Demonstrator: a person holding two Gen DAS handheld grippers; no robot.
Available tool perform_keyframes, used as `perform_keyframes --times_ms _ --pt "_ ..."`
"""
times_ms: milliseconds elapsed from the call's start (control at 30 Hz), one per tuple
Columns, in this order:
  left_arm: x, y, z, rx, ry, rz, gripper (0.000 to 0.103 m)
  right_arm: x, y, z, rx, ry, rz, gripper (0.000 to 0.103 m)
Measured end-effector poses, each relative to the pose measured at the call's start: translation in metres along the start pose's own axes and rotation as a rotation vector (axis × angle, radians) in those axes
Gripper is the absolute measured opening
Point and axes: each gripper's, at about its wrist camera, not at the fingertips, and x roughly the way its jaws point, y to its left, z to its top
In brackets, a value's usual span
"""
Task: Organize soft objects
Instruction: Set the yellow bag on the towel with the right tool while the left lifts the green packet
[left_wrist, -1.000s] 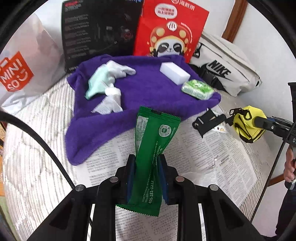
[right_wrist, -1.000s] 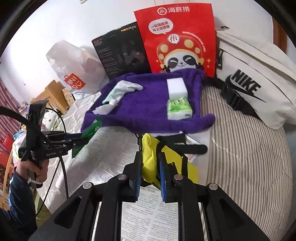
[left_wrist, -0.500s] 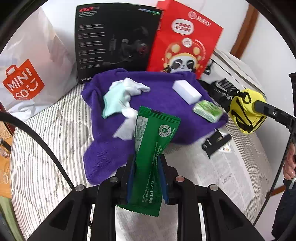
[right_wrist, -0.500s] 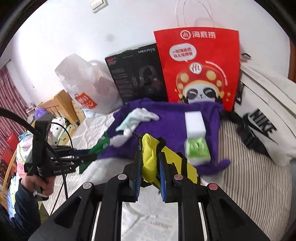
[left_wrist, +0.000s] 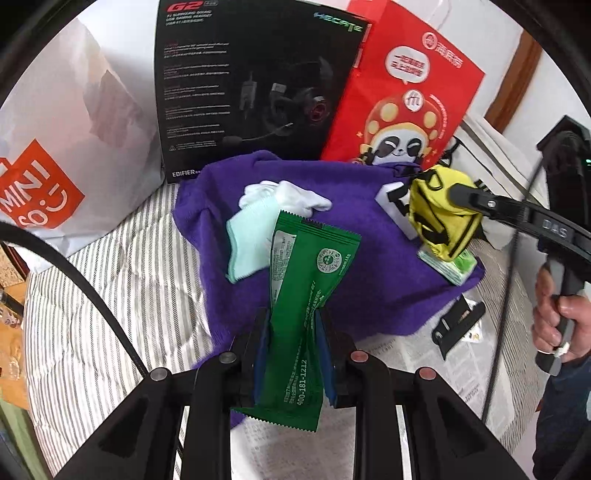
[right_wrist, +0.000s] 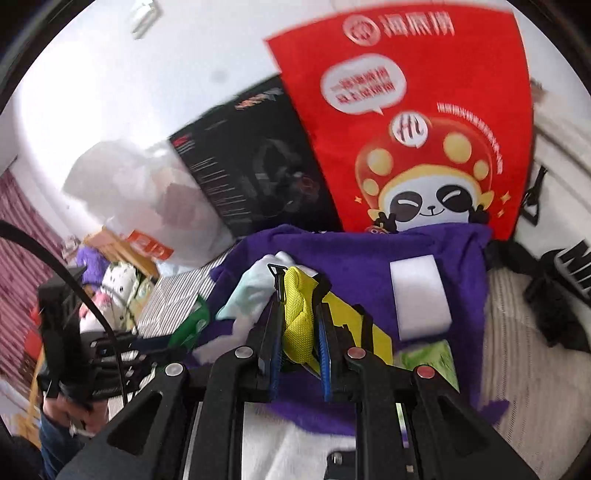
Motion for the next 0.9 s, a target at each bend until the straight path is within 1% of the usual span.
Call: perform_keyframes --times_ms 133,333,433,467,633,767,833,900 --pt "0.007 0.004 0.009 -0.003 0.006 0.005 0.023 0.022 -0.013 0.011 0.03 -0.006 -0.008 0.017" --pt "0.017 0.008 0.019 -0.005 0.015 0.005 0.024 0.044 -0.019 0.027 0.022 -0.015 -0.039 0.017" --pt "0.021 0.01 0.019 -0.013 0.023 -0.004 0.024 0.057 -0.015 0.031 0.004 0.005 -0.036 0.017" --pt "0.022 0.011 0.019 -0.016 0.026 -0.003 0.024 0.063 -0.012 0.03 -0.007 0.022 -0.03 0.017" --pt "0.027 0.013 0.017 -0.019 0.039 -0.006 0.024 0.077 -0.003 0.025 -0.036 0.054 -0.012 0.018" --pt "0.028 0.013 0.018 -0.015 0.04 -0.012 0.024 0.078 -0.002 0.024 -0.036 0.068 0.001 0.024" --pt "0.029 0.014 0.018 -0.019 0.043 -0.015 0.024 0.077 -0.002 0.024 -0.039 0.076 -0.008 0.03" --pt "0.029 0.015 0.018 -0.023 0.044 -0.016 0.024 0.075 -0.003 0.024 -0.039 0.078 -0.009 0.042"
